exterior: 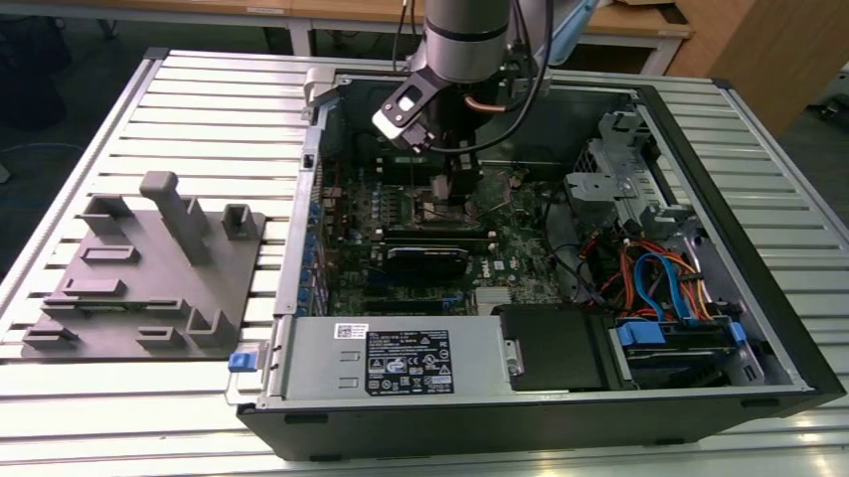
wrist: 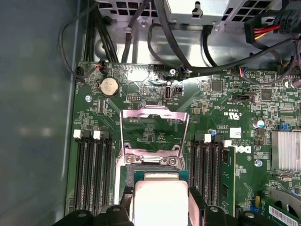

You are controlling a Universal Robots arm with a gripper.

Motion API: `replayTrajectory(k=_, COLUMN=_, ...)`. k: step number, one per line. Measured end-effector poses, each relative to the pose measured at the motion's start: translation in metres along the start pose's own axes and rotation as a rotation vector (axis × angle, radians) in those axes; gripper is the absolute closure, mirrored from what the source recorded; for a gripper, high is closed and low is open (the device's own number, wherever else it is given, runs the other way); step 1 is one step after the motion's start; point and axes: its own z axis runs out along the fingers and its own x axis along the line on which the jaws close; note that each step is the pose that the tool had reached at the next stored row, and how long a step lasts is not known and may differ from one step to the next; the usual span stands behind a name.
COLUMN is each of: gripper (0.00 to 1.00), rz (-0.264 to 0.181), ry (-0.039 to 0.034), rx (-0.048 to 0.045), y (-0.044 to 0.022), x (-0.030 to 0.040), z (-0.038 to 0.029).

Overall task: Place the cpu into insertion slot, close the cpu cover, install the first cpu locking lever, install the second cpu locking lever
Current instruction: 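Place the cpu into insertion slot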

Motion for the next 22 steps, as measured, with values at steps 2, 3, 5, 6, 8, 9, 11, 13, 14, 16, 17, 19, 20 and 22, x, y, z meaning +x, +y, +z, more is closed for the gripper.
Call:
replayTrajectory(k=2, gripper=0.46, rz=0.000, ry=-0.0001, rx=0.0001, y=-0.0002, x=0.0000, z=0.0002)
replayTrajectory(k=3, gripper=0.46, rz=0.000, ry=0.0001, rx=0.0000, y=-0.0003, x=0.0000, z=0.0003)
replayTrajectory(k=5, gripper=0.46, rz=0.000, ry=0.0001, rx=0.0000, y=-0.0003, x=0.0000, z=0.0003)
replayTrajectory(k=6, gripper=0.46, rz=0.000, ry=0.0000, rx=0.0000, y=-0.0004, x=0.0000, z=0.0003)
replayTrajectory(k=8, gripper=0.46, rz=0.000, ry=0.0000, rx=0.0000, y=-0.0004, x=0.0000, z=0.0004)
replayTrajectory(k=9, gripper=0.46, rz=0.000, ry=0.0000, rx=0.0000, y=-0.0006, x=0.0000, z=0.0005)
replayTrajectory(k=11, gripper=0.46, rz=0.000, ry=0.0002, rx=0.0000, y=-0.0008, x=0.0001, z=0.0006)
replayTrajectory(k=13, gripper=0.46, rz=0.000, ry=0.0002, rx=0.0000, y=-0.0008, x=0.0001, z=0.0006)
replayTrajectory(k=14, gripper=0.46, rz=0.000, ry=0.0002, rx=0.0000, y=-0.0008, x=0.0001, z=0.0006)
replayTrajectory(k=16, gripper=0.46, rz=0.000, ry=0.0003, rx=0.0000, y=-0.0008, x=0.0000, z=0.0006)
replayTrajectory(k=17, gripper=0.46, rz=0.000, ry=0.0003, rx=0.0000, y=-0.0008, x=0.0000, z=0.0007)
replayTrajectory(k=19, gripper=0.46, rz=0.000, ry=0.0005, rx=0.0003, y=-0.0009, x=0.0001, z=0.0014)
replayTrajectory(k=20, gripper=0.46, rz=0.000, ry=0.0004, rx=0.0007, y=-0.0010, x=0.0001, z=0.0020)
replayTrajectory(k=22, gripper=0.46, rz=0.000, ry=0.0003, rx=0.0015, y=-0.0012, x=0.0001, z=0.0042)
